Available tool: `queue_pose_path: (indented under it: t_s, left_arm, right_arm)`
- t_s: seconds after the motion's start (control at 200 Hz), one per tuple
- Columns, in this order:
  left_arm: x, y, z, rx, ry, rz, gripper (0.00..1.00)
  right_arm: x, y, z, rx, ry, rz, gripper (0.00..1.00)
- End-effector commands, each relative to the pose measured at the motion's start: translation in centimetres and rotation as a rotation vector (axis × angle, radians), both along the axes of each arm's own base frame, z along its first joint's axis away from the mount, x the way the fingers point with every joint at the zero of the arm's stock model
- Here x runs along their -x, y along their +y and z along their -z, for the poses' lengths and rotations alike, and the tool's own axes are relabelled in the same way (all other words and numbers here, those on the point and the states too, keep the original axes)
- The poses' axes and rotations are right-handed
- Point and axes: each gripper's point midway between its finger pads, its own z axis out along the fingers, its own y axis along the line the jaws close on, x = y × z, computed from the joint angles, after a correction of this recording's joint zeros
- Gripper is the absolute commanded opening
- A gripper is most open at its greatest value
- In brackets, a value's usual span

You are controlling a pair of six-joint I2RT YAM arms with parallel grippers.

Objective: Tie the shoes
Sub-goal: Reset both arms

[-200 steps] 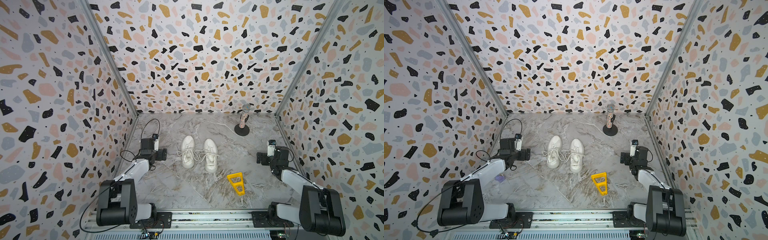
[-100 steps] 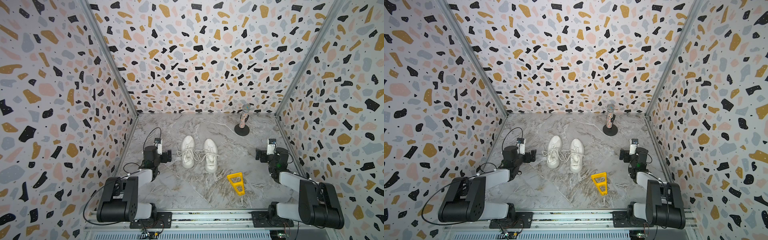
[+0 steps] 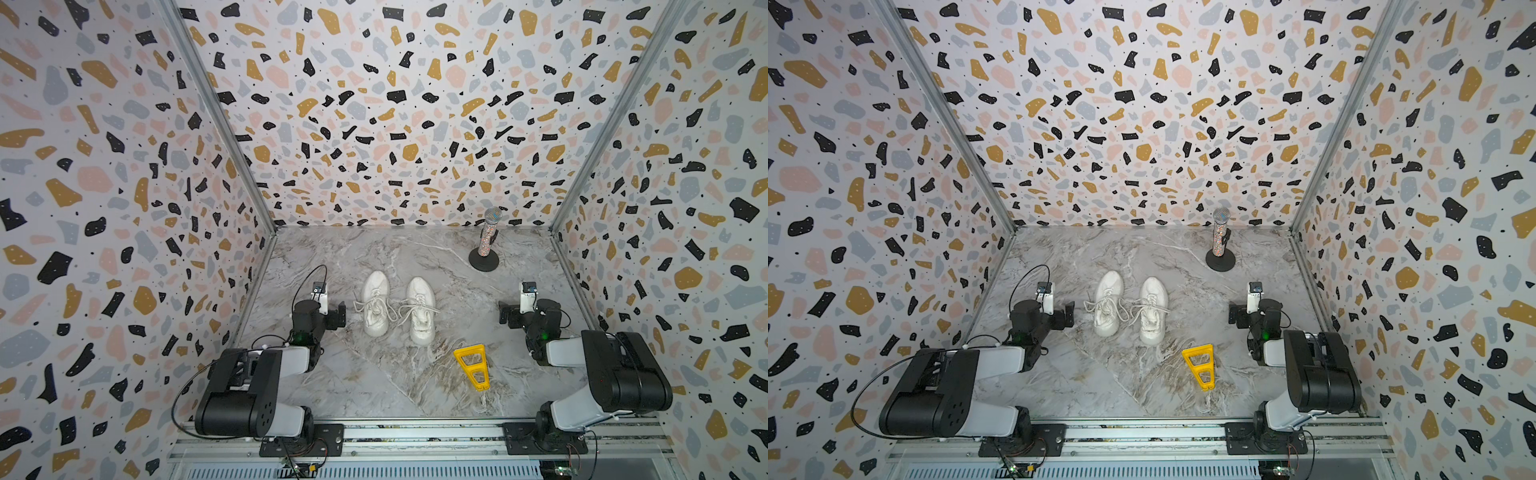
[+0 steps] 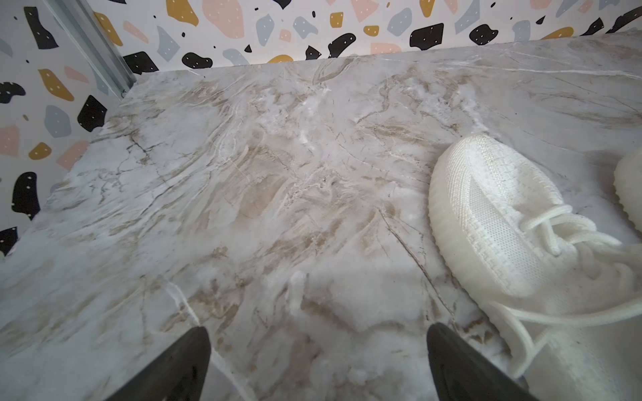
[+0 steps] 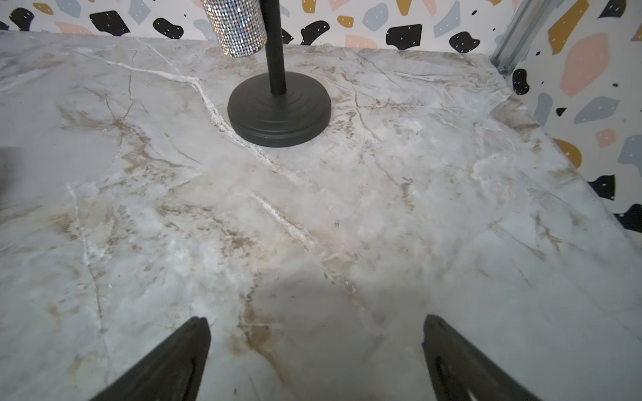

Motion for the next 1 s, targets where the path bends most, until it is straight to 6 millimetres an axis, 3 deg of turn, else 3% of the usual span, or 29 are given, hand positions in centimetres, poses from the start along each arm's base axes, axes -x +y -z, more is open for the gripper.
queue_pose_path:
  t_s: [0.0, 0.991]
  left_arm:
    - [-1.08, 0.1, -2.27, -0.004, -0.081, -0.01, 1.0]
    - [-1.08, 0.13, -2.26, -0.005, -0.08, -0.011, 1.0]
  right_arm:
    - [-0.97, -0.28, -2.0, 0.015, -0.069, 0.013, 1.0]
    - [-0.93, -0.28, -1.93, 0.015, -0.062, 0.013, 1.0]
